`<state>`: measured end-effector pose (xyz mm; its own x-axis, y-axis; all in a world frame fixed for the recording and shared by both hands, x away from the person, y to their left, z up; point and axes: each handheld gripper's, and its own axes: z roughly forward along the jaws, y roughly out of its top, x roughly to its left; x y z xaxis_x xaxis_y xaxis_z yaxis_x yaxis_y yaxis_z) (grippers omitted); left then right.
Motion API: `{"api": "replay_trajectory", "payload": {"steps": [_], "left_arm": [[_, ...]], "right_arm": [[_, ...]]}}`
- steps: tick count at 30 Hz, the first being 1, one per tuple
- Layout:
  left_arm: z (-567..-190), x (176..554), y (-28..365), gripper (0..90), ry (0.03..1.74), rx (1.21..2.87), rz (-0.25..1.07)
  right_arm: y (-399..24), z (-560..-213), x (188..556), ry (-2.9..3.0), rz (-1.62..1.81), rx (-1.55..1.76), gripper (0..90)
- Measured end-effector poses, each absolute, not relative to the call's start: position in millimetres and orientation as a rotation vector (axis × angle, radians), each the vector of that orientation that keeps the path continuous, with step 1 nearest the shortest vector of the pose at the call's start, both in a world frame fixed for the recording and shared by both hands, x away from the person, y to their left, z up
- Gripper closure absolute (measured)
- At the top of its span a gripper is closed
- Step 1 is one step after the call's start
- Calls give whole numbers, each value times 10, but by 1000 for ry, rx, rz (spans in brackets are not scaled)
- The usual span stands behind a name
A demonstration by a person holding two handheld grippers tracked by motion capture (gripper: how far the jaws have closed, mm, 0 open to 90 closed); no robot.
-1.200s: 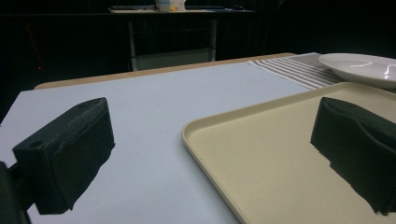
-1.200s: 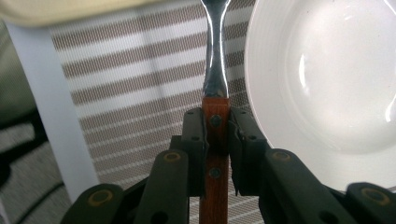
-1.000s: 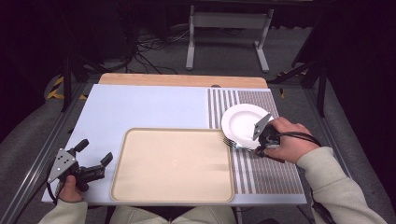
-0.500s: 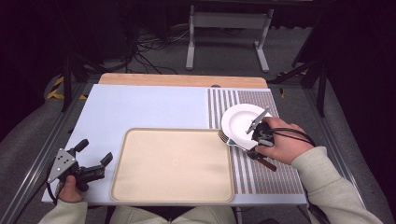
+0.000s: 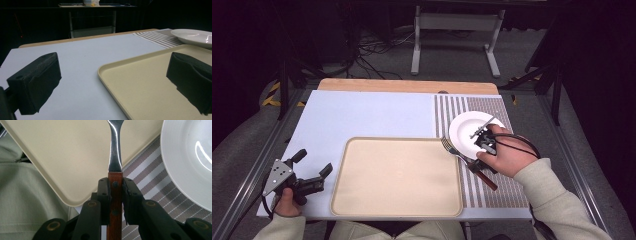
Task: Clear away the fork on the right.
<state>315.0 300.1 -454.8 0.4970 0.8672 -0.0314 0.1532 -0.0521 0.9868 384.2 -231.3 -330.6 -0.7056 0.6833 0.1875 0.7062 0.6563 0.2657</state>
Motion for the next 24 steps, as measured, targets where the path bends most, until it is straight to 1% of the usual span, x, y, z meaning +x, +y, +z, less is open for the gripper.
{"api": "replay_trajectory", "payload": {"steps": [12,24], "left_arm": [[-4547,3150,3008,1,918,1534,738],[-4548,3152,3012,1,919,1528,738]], "right_arm": [[-2171,-3367,3861,-2709,-547,-1315,776],[-1965,-3504,3886,-2639,-545,-1437,776]]}}
